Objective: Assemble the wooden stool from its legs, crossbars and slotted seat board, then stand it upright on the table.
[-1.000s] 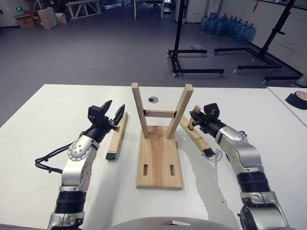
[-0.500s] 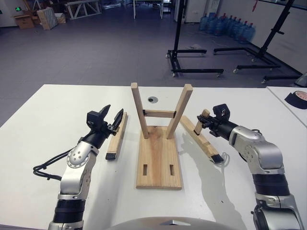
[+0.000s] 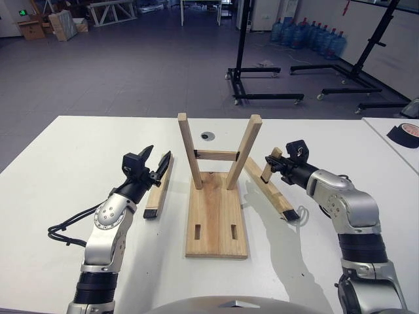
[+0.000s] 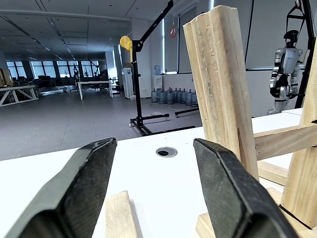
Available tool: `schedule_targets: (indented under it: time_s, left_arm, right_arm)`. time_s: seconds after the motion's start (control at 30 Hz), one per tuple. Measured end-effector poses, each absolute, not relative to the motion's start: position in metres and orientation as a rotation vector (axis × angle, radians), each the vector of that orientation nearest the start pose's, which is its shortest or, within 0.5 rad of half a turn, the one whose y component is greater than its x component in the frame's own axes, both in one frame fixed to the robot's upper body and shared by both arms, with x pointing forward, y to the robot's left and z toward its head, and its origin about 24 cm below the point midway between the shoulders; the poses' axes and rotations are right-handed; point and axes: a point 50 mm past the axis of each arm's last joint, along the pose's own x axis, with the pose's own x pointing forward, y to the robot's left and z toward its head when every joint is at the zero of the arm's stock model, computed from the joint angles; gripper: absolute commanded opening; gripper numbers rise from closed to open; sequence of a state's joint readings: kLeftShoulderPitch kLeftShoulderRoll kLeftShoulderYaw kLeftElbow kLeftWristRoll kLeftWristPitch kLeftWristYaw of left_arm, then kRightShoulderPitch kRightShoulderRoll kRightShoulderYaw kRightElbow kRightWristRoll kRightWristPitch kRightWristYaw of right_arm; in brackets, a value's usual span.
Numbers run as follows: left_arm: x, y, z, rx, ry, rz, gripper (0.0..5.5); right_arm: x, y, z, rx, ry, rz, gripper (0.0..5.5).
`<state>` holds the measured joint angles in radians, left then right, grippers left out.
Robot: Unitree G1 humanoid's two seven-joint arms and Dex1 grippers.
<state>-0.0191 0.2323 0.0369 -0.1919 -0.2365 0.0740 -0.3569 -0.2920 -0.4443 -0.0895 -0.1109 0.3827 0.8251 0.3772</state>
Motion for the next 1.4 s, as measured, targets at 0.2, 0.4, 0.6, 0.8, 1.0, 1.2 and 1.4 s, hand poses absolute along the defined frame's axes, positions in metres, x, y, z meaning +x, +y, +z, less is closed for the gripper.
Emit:
schedule_targets:
  time_s: [0.2, 0.4, 0.6, 0.8, 1.0, 1.2, 1.4]
  left_arm:
    - [0.255, 0.174, 0.092, 0.028, -0.141, -0.357, 2.82]
    - [0.258, 0.174, 0.097, 0.027, -0.164, -0.351, 2.82]
    - [0.258, 0.175, 0.098, 0.028, -0.170, -0.348, 2.82]
    - [0.258, 0.174, 0.097, 0.029, -0.169, -0.355, 2.82]
    - [0.261, 0.173, 0.093, 0.044, -0.152, -0.367, 2.82]
    - [0.262, 0.171, 0.088, 0.046, -0.131, -0.400, 2.82]
    - [0.262, 0.171, 0.087, 0.042, -0.129, -0.403, 2.82]
  right_arm:
    - [0.281, -0.197, 0.077, 0.022, 0.511, 0.404, 1.62]
    - [0.281, -0.202, 0.080, 0.011, 0.506, 0.397, 2.65]
    - [0.281, -0.203, 0.091, -0.004, 0.461, 0.417, 2.83]
    - [0.294, -0.208, 0.125, -0.015, 0.323, 0.404, 2.83]
    - [0.300, -0.197, 0.165, 0.067, 0.124, 0.467, 2.83]
    - [0.309, -0.196, 0.186, -0.024, -0.006, 0.404, 2.83]
    - [0.316, -0.183, 0.199, -0.076, -0.111, 0.308, 2.83]
